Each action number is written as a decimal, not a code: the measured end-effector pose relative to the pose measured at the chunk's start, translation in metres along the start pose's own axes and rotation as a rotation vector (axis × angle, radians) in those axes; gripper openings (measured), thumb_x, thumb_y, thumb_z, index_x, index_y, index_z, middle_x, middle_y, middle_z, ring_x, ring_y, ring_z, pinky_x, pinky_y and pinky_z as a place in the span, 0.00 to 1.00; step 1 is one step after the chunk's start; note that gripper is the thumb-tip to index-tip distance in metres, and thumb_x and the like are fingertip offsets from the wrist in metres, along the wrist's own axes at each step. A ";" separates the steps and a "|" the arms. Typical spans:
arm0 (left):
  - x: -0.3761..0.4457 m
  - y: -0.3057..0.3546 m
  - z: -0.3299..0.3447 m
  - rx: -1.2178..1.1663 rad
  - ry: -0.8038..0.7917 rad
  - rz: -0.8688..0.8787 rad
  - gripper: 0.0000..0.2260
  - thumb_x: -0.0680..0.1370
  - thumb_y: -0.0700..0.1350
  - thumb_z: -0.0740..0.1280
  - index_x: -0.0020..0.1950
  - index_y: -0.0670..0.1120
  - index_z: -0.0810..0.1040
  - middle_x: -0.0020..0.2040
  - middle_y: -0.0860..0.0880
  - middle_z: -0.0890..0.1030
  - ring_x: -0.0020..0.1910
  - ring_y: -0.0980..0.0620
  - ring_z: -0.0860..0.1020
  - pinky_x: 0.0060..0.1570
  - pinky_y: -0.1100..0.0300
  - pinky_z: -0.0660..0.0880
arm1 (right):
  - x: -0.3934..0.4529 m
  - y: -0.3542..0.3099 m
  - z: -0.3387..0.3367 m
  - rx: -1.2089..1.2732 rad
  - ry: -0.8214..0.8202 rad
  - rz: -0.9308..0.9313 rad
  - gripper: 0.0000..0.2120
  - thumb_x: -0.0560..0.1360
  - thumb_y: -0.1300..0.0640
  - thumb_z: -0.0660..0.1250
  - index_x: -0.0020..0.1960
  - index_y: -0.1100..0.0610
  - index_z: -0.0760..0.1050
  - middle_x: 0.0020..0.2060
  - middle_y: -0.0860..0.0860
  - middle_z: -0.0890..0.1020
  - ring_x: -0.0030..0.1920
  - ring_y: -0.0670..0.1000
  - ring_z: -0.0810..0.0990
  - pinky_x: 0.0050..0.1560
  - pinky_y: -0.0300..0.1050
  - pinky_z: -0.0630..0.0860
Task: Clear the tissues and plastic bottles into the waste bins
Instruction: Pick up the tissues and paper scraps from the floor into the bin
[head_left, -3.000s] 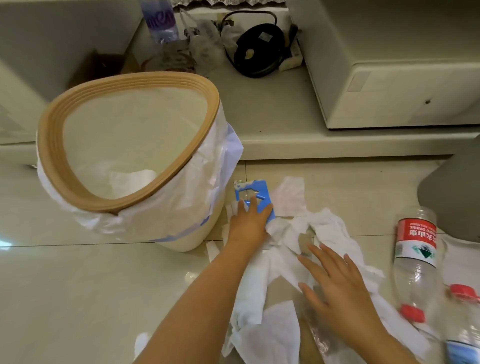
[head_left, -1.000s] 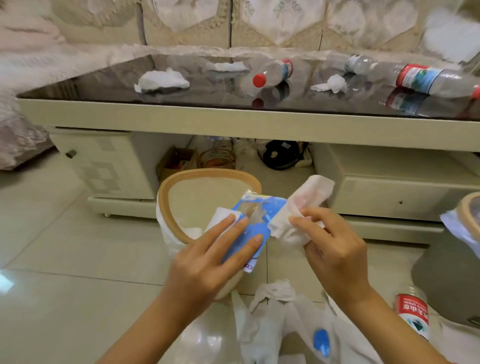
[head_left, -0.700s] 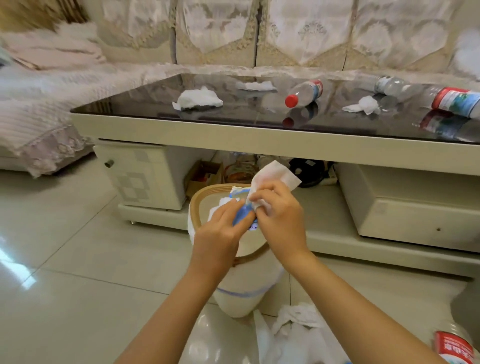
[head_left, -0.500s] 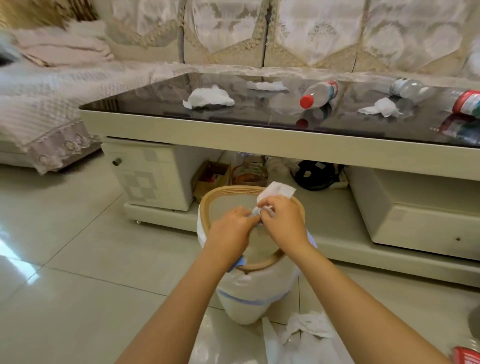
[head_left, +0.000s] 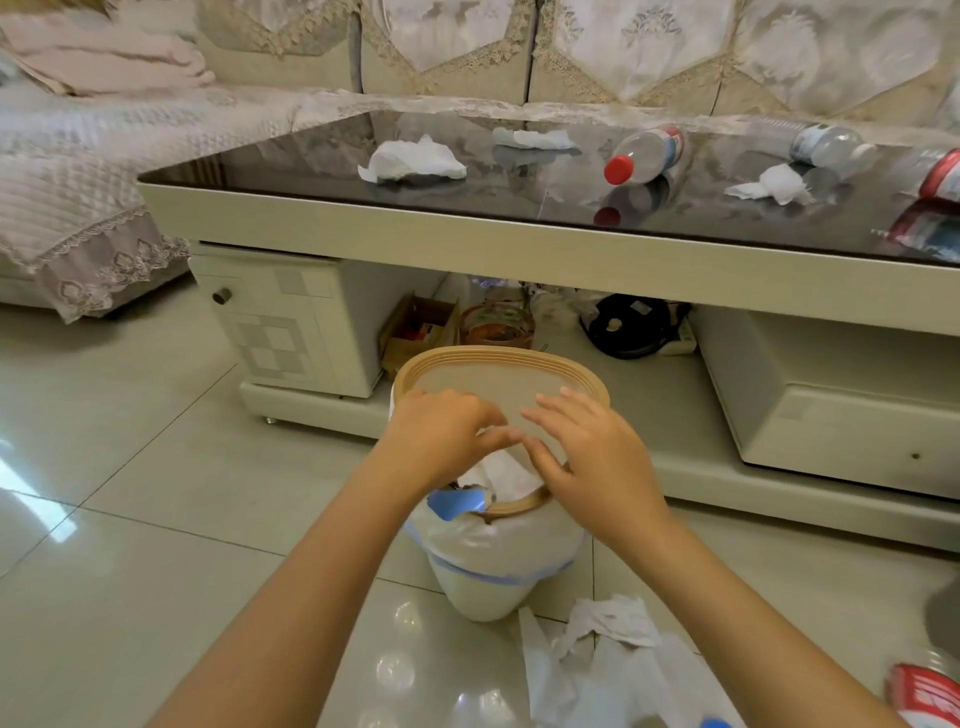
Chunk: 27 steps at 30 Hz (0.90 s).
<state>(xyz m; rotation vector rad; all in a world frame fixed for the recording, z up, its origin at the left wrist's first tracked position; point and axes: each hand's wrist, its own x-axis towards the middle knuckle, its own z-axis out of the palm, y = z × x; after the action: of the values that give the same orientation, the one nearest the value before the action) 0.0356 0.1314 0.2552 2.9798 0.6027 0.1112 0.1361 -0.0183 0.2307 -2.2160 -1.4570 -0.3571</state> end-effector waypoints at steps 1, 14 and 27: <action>-0.008 -0.003 -0.004 -0.032 -0.054 0.007 0.22 0.76 0.67 0.55 0.63 0.60 0.76 0.59 0.56 0.80 0.52 0.56 0.78 0.55 0.55 0.74 | -0.007 -0.003 -0.003 -0.015 -0.001 -0.014 0.19 0.76 0.45 0.58 0.60 0.52 0.78 0.61 0.50 0.79 0.66 0.54 0.73 0.64 0.54 0.69; -0.047 -0.012 -0.009 -0.276 -0.231 0.057 0.13 0.72 0.60 0.69 0.54 0.59 0.83 0.48 0.60 0.83 0.46 0.61 0.78 0.51 0.56 0.77 | -0.048 -0.013 -0.001 -0.098 -0.021 -0.149 0.19 0.77 0.47 0.57 0.65 0.49 0.74 0.68 0.51 0.73 0.70 0.54 0.67 0.66 0.62 0.65; -0.074 0.092 0.081 -0.092 0.429 0.421 0.18 0.75 0.51 0.63 0.64 0.49 0.77 0.64 0.51 0.78 0.63 0.50 0.75 0.63 0.50 0.68 | -0.168 0.051 -0.023 -0.134 -0.124 0.097 0.21 0.77 0.45 0.56 0.65 0.54 0.74 0.64 0.53 0.76 0.64 0.55 0.74 0.62 0.55 0.71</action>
<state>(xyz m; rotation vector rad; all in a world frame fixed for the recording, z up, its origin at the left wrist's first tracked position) 0.0106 0.0119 0.1813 2.9512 -0.0152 0.7984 0.1159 -0.1800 0.1621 -2.4448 -1.4181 -0.2974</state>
